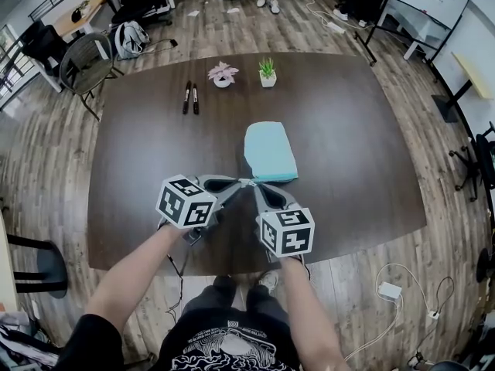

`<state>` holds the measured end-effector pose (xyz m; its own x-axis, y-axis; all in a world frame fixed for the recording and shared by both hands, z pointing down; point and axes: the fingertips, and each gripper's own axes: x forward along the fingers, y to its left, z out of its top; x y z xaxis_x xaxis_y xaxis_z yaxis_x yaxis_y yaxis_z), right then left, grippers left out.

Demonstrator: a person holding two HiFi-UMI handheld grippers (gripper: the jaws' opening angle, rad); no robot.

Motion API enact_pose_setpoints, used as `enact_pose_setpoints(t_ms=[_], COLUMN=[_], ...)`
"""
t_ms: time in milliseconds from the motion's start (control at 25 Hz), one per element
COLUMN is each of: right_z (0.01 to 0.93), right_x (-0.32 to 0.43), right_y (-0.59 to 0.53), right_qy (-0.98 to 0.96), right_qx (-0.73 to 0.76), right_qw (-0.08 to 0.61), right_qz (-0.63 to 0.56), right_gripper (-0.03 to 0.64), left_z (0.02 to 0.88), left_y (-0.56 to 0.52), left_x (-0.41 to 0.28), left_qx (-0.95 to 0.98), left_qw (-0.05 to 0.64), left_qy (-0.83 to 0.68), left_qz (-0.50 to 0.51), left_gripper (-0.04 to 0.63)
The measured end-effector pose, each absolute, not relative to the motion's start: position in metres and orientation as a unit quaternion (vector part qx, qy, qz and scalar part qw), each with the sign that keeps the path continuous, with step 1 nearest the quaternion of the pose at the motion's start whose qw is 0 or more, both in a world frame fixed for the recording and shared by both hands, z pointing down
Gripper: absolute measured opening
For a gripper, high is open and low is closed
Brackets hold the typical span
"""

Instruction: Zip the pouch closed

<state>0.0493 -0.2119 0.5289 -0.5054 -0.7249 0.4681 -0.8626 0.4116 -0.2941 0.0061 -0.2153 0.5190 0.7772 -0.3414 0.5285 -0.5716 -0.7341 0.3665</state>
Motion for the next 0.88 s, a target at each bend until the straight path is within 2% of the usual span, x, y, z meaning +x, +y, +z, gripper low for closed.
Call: enact_pose_setpoints(t_ms=[880], right_z=[0.535], right_x=[0.046], right_y=[-0.211], right_qy=[-0.824], right_qx=[0.485], right_qw=[0.142], right_qz=[0.255], right_gripper=[0.003], left_z=[0.521], left_y=[-0.213], left_x=[-0.012], left_qx=[0.903], left_qw=[0.256], left_qy=[-0.274], left_qz=[0.212], left_gripper=[0.012])
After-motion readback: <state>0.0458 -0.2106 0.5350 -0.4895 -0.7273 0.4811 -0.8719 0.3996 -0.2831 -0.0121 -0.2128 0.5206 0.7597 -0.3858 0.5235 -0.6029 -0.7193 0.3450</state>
